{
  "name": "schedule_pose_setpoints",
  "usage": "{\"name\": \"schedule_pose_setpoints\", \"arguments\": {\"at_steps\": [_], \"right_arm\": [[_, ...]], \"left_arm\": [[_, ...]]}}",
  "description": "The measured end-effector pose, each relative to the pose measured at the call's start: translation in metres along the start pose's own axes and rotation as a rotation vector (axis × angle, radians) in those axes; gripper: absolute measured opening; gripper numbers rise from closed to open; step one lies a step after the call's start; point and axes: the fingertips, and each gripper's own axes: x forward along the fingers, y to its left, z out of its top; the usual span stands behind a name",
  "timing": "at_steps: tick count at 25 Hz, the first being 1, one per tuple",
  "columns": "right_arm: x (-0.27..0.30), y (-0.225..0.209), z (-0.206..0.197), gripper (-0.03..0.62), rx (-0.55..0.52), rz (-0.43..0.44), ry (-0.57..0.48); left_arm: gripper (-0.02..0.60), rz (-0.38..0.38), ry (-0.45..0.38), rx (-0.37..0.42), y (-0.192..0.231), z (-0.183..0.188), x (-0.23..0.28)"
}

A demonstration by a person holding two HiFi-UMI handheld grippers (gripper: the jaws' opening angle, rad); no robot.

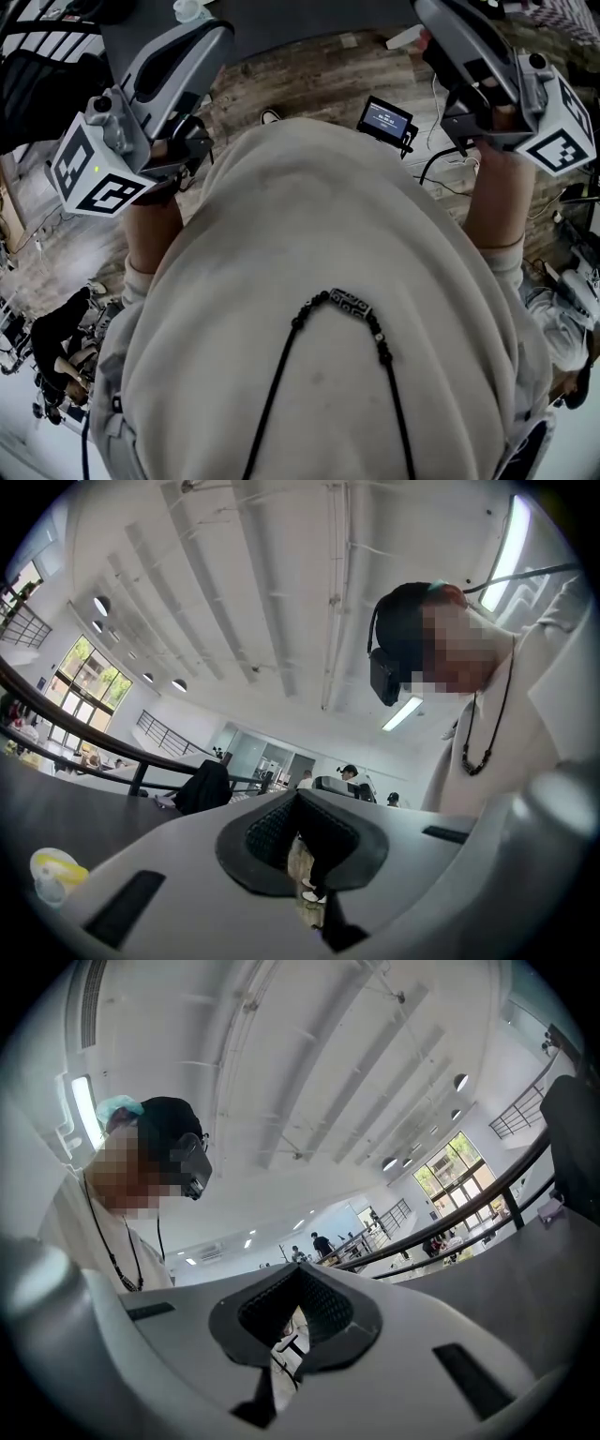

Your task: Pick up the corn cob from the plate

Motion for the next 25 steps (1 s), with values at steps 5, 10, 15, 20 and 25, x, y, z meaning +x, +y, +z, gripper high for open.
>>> {"name": "schedule_pose_setpoints", "arguments": {"at_steps": [5,10,15,20,25], "right_arm": [[-0.003,0.000,-0.003,0.015,-0.024,0.021,0.005],[0.000,0.003,-0.003,0.015,-0.020,0.036,0.026],[0.003,0.005,-0.003,0.015,-0.026,0.041,0.038],[-0.004,-0.010,0.003,0.015,-0.039,-0.096,-0.009],[-0.003,-0.015,0.007,0.015,-0.051,-0.127,-0.030]], "left_arm": [[0.002,0.048,0.101,0.089,0.000,-0.014,0.010],[0.002,0.061,0.152,0.110,-0.008,-0.023,0.012],[0.002,0.064,0.151,0.101,-0.004,-0.026,0.010],[0.002,-0.082,0.150,0.037,0.014,-0.028,0.029],[0.002,-0.130,0.156,0.027,0.022,-0.027,0.035]]}}
